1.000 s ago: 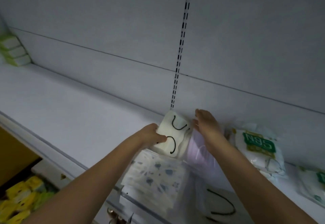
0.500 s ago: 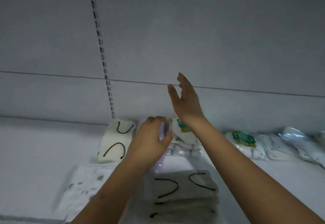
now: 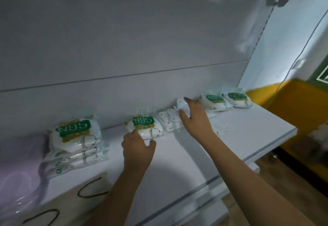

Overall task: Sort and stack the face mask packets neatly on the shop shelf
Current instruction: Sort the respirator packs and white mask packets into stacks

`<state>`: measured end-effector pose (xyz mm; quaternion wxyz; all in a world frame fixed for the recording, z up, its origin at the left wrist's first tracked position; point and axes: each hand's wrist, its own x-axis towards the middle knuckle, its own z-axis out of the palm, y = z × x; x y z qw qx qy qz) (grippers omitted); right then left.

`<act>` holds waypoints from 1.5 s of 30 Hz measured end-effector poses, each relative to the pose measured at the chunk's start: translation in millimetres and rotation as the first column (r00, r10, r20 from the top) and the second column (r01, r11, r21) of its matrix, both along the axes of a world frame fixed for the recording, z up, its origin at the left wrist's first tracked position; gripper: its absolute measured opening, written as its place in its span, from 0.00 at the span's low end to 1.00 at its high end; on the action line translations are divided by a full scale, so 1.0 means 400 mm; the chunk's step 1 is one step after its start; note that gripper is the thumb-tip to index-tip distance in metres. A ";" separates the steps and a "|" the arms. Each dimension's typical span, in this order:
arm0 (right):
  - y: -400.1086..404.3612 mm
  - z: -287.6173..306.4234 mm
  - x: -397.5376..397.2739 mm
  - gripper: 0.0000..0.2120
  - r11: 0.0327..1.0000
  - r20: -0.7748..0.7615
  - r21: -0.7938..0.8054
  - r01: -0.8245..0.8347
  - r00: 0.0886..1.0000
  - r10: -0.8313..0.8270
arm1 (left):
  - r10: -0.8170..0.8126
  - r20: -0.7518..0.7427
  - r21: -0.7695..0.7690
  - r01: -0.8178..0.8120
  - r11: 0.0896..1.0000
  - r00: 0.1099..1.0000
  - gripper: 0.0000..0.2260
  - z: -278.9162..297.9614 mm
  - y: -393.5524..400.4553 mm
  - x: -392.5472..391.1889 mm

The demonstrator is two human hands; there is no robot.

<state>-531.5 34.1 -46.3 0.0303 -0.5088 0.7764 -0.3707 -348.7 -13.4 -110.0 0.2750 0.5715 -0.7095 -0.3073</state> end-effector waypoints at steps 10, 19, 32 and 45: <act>-0.081 -0.230 -0.071 0.27 0.752 -0.256 0.340 -0.565 0.713 0.652 | 0.507 -0.172 0.420 -0.403 0.813 0.844 0.39 -0.025 -0.192 -0.108; -0.108 -0.236 -0.088 0.14 0.734 0.079 -0.013 -0.679 0.731 0.678 | 0.521 -0.412 0.535 -0.265 0.803 0.748 0.10 0.037 -0.104 -0.053; -0.250 -0.172 0.078 0.15 0.908 0.661 0.107 -0.406 0.711 0.240 | 0.400 -0.007 -0.256 -0.389 0.885 0.916 0.20 0.151 -0.073 0.151; -0.250 0.003 -0.077 0.24 0.970 0.098 -0.092 -0.225 0.967 0.233 | -0.018 -0.072 -0.244 0.000 0.970 0.997 0.15 0.077 -0.087 -0.132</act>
